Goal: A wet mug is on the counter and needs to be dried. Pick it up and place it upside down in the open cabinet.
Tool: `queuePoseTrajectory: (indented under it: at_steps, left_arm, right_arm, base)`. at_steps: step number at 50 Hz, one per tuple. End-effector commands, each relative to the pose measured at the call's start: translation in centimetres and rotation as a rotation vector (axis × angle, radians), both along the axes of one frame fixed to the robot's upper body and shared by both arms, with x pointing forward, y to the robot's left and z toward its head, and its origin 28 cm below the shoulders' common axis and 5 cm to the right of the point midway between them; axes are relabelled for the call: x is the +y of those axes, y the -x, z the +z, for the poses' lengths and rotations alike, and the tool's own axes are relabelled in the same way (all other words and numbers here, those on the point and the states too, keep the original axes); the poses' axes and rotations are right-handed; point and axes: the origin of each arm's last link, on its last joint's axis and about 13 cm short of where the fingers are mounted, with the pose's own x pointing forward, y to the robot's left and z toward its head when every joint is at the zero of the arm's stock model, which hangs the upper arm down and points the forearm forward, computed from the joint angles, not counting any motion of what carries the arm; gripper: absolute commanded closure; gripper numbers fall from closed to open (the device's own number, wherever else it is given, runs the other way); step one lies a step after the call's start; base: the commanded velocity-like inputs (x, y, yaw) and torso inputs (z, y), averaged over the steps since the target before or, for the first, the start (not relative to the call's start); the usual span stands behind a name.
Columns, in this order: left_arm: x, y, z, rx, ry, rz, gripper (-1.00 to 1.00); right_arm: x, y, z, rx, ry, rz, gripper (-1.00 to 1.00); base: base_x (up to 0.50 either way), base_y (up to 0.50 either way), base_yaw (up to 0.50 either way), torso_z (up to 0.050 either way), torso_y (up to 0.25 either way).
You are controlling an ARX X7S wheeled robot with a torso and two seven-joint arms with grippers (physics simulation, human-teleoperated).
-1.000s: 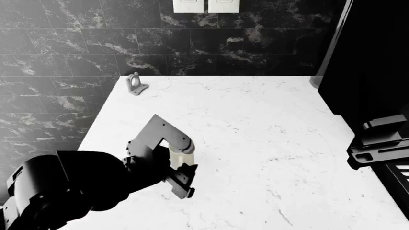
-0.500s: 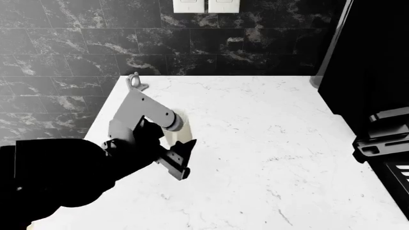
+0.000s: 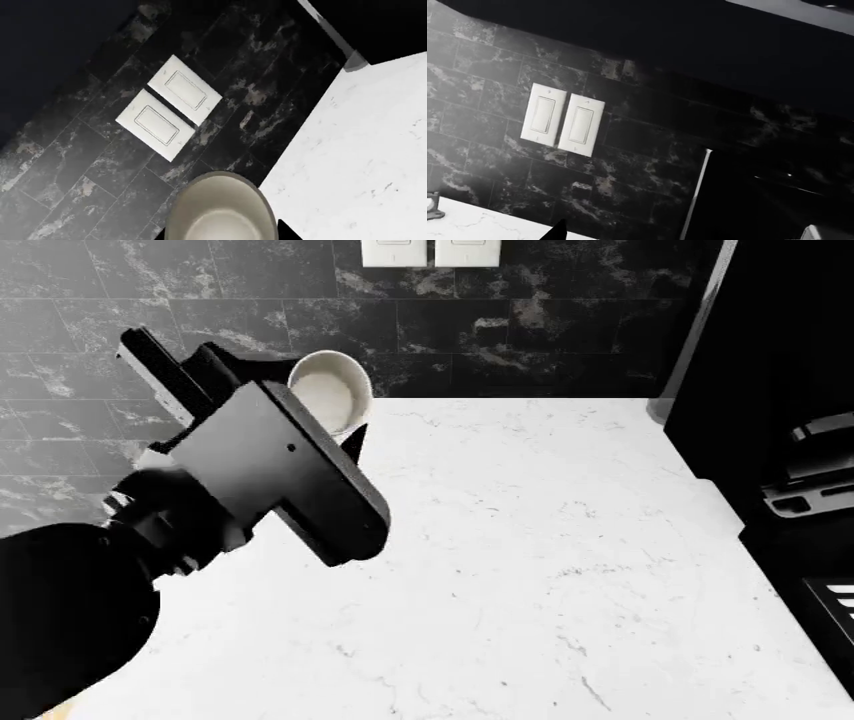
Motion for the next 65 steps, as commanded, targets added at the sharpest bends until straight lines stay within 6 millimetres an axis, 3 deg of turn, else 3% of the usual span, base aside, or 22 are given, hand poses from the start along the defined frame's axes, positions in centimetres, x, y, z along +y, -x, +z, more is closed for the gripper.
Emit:
queuePoseTrajectory:
  at_steps: [1,14,28,36,44,48,57,65]
  left_arm:
    - [0.1,1.8,1.4,-0.498,-0.349,0.083,1.0]
    - [0.1,0.6,0.2,-0.878,-0.78,0.158,1.0]
    - [1.0,-0.1,1.5,-1.299,-1.072,0.184,1.0]
    - [0.9,0.0,2.8,-1.445,-1.092,0.177,1.0]
    - [1.2,-0.2,3.2,-1.598,-1.096,0.184,1.0]
    - [1.4,0.0,3.3,-1.624,-1.104,0.178,1.0]
    - [1.5,0.7,3.4,-1.627,-1.109,0.172,1.0]
    - [1.5,0.7,3.2,-1.644,-1.125,0.185,1.0]
  right_arm:
    - [-0.2,-1.3,1.6,0.029,0.011,0.08,-1.0]
    - [-0.3,-1.8,2.3,0.042,0.036,0.088,-1.0]
    - [-1.4,-2.2,4.0,0.208,-0.026,0.186,-1.0]
    - [-2.2,-2.5,4.9,0.32,-0.05,0.338,-1.0]
    - [-2.4,-2.4,4.7,0.364,0.106,0.507,-1.0]
    - [-2.7,-2.4,4.5,0.393,0.173,0.595,-1.0]
    - [-2.5,-3.5,5.0,0.471,0.191,0.681,-1.0]
    - [-1.9,-3.2,5.8,0.463,0.171,0.812,-1.0]
  base:
    - [0.0,0.0,0.0,0.0,0.0]
    - [0.0,0.0,0.0,0.0,0.0]
    - [0.0,0.0,0.0,0.0,0.001]
    - [0.0,0.0,0.0,0.0,0.0]
    - [0.0,0.0,0.0,0.0,0.0]
    - [0.0,0.0,0.0,0.0,0.0]
    - [0.0,0.0,0.0,0.0,0.0]
    - [0.0,0.0,0.0,0.0,0.0]
